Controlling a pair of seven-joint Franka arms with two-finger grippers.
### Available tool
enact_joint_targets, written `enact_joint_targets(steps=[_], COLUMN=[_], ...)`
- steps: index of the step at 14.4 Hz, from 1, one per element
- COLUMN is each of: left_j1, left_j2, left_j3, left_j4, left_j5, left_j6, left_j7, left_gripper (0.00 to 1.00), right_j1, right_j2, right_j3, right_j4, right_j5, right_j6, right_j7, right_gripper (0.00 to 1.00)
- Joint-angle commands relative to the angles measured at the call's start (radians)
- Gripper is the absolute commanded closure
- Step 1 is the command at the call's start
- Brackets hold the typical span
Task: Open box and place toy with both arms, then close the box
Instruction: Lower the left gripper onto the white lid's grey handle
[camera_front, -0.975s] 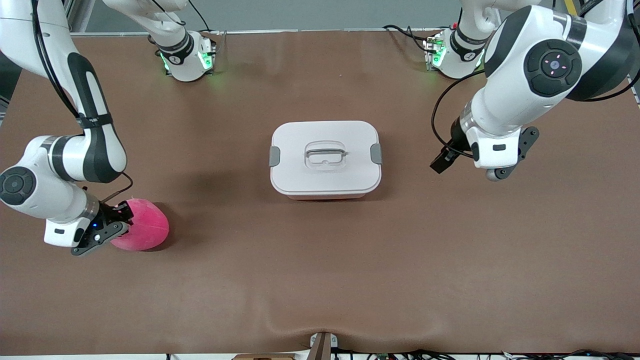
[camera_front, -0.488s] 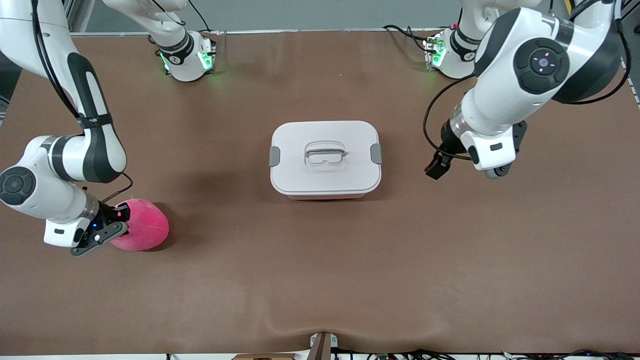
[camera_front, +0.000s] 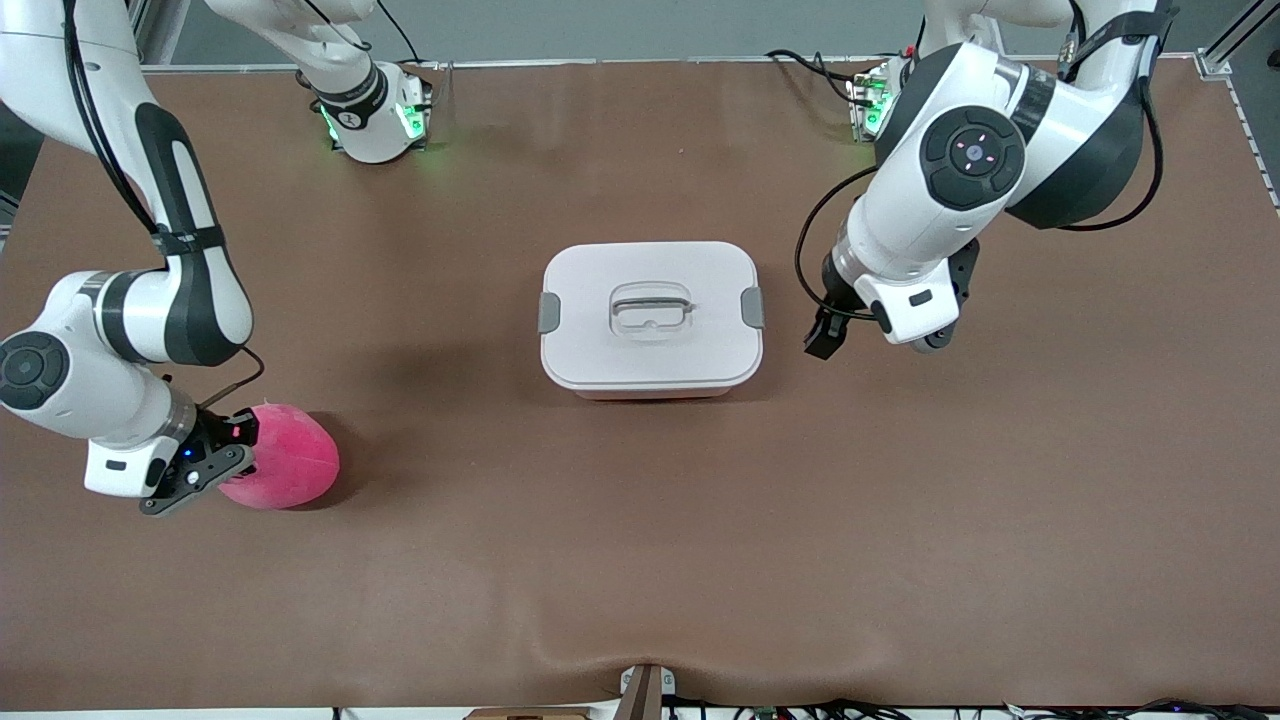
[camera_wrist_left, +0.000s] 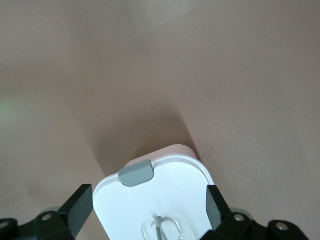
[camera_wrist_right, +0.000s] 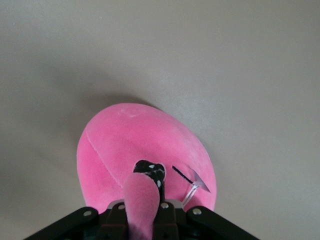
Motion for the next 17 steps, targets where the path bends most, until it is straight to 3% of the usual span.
enact_joint_targets(steps=[1,17], left_j1=[-0.06,-0.204], left_j2=[0.029,0.121], left_j3=[0.006,0.008], left_j4=[0.021,0.022], left_j5=[0.006,0.06], left_j6=[0.015,0.092], left_j7=[-0.077,-0.383], left_gripper=[0.0,0.0], right_j1=[0.005,-0.007], right_j2=[-0.002,-0.106], right_j3=[0.002,-0.002], right_j4=[0.036,0.047], right_j5=[-0.027,-0.029], right_j6=[-0.008,-0.006], right_j7=[-0.051,-0.541], right_gripper=[1.0,1.0])
